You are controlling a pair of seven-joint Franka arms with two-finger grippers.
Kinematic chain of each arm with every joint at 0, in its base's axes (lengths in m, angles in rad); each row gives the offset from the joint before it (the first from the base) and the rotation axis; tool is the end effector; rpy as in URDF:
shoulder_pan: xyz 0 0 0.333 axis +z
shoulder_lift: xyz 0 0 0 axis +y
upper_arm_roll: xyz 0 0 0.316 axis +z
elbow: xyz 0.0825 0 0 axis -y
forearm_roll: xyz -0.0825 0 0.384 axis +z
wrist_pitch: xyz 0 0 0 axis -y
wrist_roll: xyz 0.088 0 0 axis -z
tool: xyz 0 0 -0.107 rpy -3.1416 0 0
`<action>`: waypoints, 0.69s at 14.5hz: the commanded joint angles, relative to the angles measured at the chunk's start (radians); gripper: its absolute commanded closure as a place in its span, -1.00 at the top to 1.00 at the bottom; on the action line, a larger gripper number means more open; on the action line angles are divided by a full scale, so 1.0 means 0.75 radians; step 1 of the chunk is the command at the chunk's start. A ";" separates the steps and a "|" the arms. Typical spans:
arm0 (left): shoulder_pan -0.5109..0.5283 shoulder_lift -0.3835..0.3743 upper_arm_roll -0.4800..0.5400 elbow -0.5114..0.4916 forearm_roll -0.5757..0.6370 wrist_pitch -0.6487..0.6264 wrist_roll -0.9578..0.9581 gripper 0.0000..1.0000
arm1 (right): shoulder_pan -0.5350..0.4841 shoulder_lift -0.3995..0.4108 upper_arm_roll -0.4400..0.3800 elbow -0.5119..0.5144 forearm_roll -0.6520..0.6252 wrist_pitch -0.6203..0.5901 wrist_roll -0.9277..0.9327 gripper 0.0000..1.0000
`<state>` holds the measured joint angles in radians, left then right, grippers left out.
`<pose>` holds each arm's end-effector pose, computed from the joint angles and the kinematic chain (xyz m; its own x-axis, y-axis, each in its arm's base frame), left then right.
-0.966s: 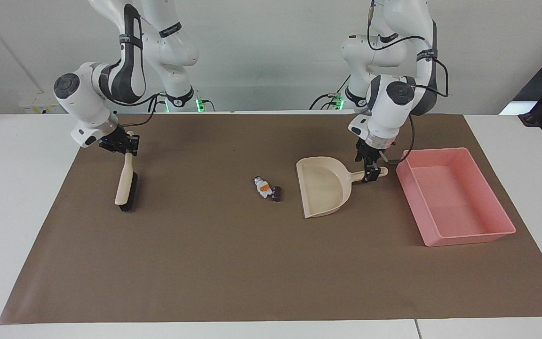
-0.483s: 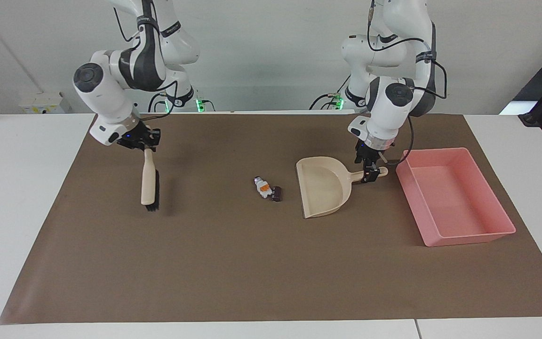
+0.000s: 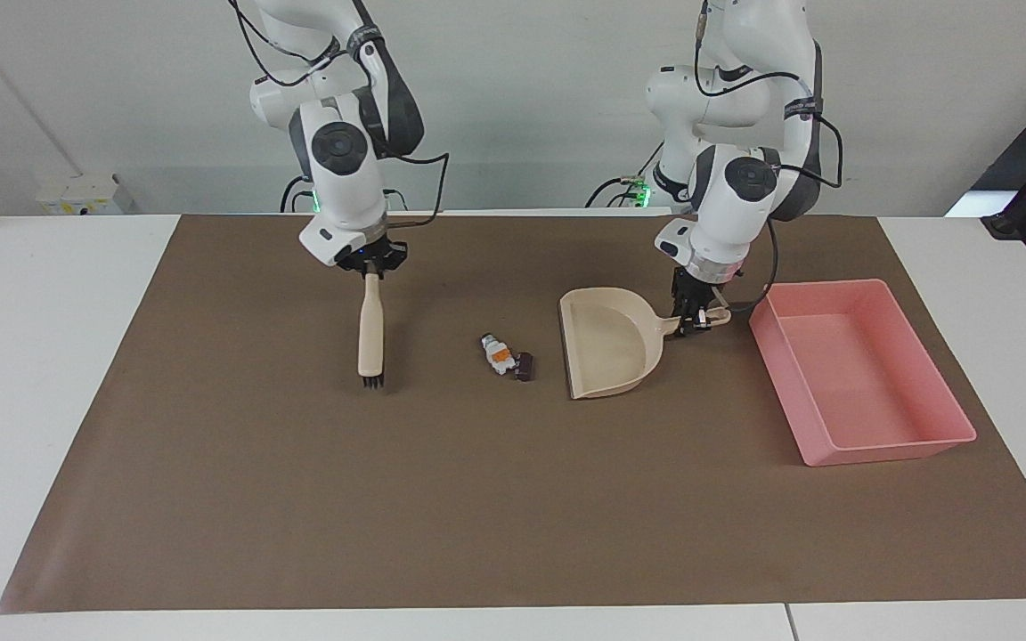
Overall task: Clean e-waste and dump in bin
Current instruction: 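Sweep the e-waste pieces into the dustpan with the brush in the right gripper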
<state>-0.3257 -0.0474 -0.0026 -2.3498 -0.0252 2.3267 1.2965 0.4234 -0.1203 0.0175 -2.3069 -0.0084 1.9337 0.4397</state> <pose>0.4721 -0.1613 0.3526 -0.0371 -0.9990 0.0245 -0.9992 0.0367 -0.0182 0.4194 0.1973 0.3765 0.9749 -0.0083 -0.2226 0.0177 -0.9932 0.1146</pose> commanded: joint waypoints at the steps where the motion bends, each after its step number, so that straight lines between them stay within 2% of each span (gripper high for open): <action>1: -0.020 -0.017 0.018 -0.023 0.011 0.001 0.002 -0.99 | 0.092 0.040 -0.007 0.020 -0.013 0.019 0.129 -1.00; 4: -0.018 -0.011 0.022 0.022 0.009 -0.069 0.000 -0.99 | 0.151 0.070 -0.007 0.032 -0.003 0.033 0.134 -1.00; 7: -0.020 0.014 0.024 0.100 0.011 -0.169 -0.013 -0.99 | 0.219 0.156 -0.007 0.132 -0.001 0.025 0.138 -1.00; 10: -0.022 0.014 0.018 0.102 0.015 -0.175 -0.084 -0.99 | 0.290 0.238 -0.007 0.196 -0.015 0.015 0.160 -1.00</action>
<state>-0.3258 -0.0470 0.0010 -2.2960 -0.0252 2.2220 1.2825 0.6062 -0.0011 0.0168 -2.2137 -0.0082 1.9575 0.5333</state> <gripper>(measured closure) 0.674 0.740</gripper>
